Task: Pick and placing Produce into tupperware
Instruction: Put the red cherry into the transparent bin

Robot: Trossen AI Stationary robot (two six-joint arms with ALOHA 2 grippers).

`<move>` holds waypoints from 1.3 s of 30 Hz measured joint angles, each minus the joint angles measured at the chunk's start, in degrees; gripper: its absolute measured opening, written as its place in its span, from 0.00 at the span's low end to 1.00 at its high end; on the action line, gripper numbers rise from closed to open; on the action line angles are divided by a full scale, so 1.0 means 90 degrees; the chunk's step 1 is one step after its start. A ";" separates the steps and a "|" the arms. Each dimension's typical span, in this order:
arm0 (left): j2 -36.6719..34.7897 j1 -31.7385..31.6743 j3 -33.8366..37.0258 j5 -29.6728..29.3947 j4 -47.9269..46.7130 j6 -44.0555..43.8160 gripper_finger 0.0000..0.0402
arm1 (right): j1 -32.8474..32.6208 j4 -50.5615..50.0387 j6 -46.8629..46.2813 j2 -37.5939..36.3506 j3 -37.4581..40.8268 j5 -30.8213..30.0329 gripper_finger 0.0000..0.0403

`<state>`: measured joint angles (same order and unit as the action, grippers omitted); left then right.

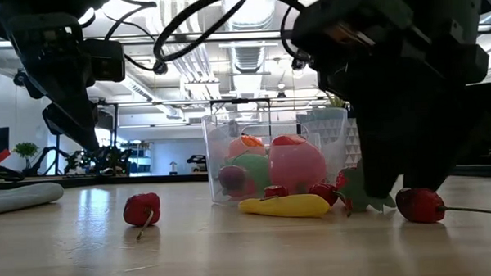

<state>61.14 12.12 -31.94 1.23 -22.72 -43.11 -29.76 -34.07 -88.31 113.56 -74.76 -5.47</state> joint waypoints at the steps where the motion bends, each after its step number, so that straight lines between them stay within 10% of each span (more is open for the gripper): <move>1: 0.0000 0.0000 0.0000 0.0000 -0.0007 0.0000 0.60 | -0.0010 0.0010 -0.0021 0.0000 0.0000 0.0009 0.44; 39: 0.0002 0.0000 0.0010 -0.0002 -0.0015 0.0002 0.60 | -0.0275 -0.0552 0.0389 0.0315 -0.0524 0.0442 0.44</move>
<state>61.17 12.12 -31.86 1.21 -22.85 -43.09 -32.23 -39.04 -84.81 116.39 -79.48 -1.50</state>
